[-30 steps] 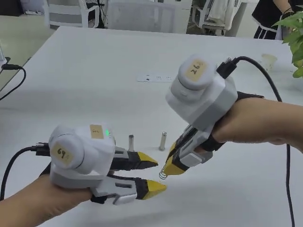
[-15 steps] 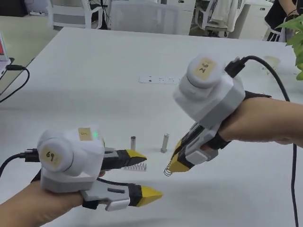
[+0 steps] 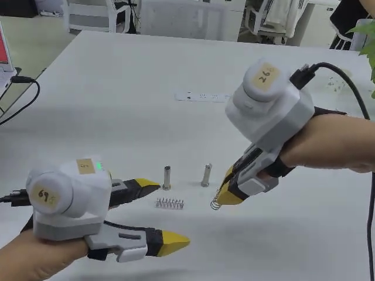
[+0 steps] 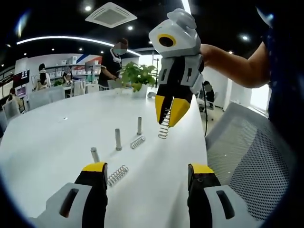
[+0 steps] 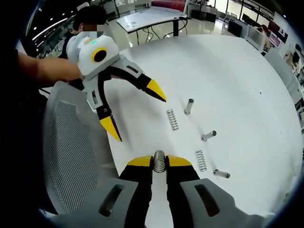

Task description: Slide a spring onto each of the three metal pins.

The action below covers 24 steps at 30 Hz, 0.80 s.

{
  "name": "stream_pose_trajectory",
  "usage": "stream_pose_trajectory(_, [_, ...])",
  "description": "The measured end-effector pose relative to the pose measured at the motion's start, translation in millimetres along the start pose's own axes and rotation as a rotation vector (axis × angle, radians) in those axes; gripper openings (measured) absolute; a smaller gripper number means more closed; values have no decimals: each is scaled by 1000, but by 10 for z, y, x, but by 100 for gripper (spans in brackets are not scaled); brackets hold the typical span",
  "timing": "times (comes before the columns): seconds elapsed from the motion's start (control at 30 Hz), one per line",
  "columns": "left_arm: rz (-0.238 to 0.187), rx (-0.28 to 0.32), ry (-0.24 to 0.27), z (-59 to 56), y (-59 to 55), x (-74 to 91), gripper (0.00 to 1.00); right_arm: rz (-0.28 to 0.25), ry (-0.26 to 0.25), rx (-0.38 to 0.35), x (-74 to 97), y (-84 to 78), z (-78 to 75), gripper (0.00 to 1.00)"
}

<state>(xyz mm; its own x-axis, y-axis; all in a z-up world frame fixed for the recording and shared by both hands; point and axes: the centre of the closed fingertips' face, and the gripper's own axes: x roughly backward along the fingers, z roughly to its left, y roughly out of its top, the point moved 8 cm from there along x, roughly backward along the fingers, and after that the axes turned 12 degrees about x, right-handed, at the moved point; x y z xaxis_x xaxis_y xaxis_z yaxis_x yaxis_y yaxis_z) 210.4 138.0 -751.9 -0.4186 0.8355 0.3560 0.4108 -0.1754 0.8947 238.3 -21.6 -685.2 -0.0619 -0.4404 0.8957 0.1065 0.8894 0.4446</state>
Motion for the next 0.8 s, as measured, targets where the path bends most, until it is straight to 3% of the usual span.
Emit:
stream_pose_trajectory(0.33, [-17,24,45,62,-49,71,72,-2,-23,-18,102,-62,-127,8])
stream_pose_trajectory(0.8, [-21,36,55,60,-83,96,75,23,-58,-42,265,-197,-349,8])
